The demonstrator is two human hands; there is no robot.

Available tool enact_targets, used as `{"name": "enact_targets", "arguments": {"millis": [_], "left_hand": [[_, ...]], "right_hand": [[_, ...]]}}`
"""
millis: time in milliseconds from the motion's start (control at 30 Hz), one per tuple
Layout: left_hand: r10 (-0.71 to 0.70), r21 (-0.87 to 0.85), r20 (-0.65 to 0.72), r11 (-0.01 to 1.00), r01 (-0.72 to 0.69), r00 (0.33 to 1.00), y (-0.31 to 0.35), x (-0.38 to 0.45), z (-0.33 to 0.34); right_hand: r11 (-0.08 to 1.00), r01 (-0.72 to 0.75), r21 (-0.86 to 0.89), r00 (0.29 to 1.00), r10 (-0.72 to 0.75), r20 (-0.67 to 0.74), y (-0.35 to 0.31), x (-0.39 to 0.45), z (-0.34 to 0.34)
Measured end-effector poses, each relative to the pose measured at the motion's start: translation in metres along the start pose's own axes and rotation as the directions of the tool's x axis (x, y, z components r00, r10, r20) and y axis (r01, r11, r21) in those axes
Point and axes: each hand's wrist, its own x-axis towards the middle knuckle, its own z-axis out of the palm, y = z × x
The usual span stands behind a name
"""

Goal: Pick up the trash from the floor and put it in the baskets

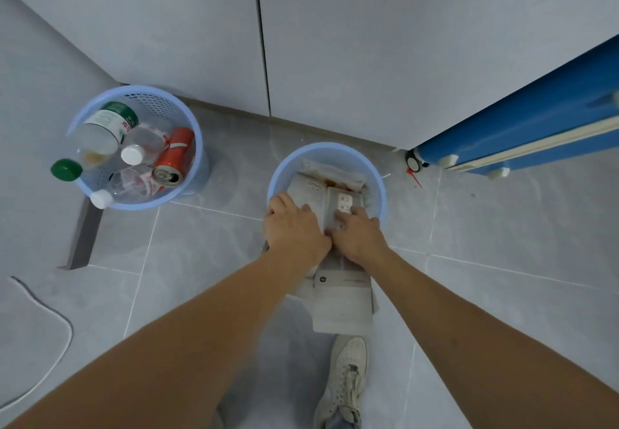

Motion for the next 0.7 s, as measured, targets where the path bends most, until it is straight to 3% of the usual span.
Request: {"name": "enact_targets", "arguments": {"millis": [300,533,700], "left_hand": [[0.012,0.047,-0.087,0.999,-0.008,0.996,0.01,0.006,0.02],[0.006,0.053,0.012,0.999,-0.007,1.0,0.004,0.005,0.0],[0.03,0.025,0.039,0.999,-0.031,0.999,-0.002,-0.002,-0.027]], "right_hand": [[0.994,0.046,-0.095,0.999,-0.045,0.014,0.002,0.025,-0.003],[0.992,0.021,-0.121,0.991,-0.005,0.133,-0.01,0.013,-0.027],[0.983,-0.037,-0.182,0.995,0.02,-0.095,-0.009,-0.006,-0.047]]}}
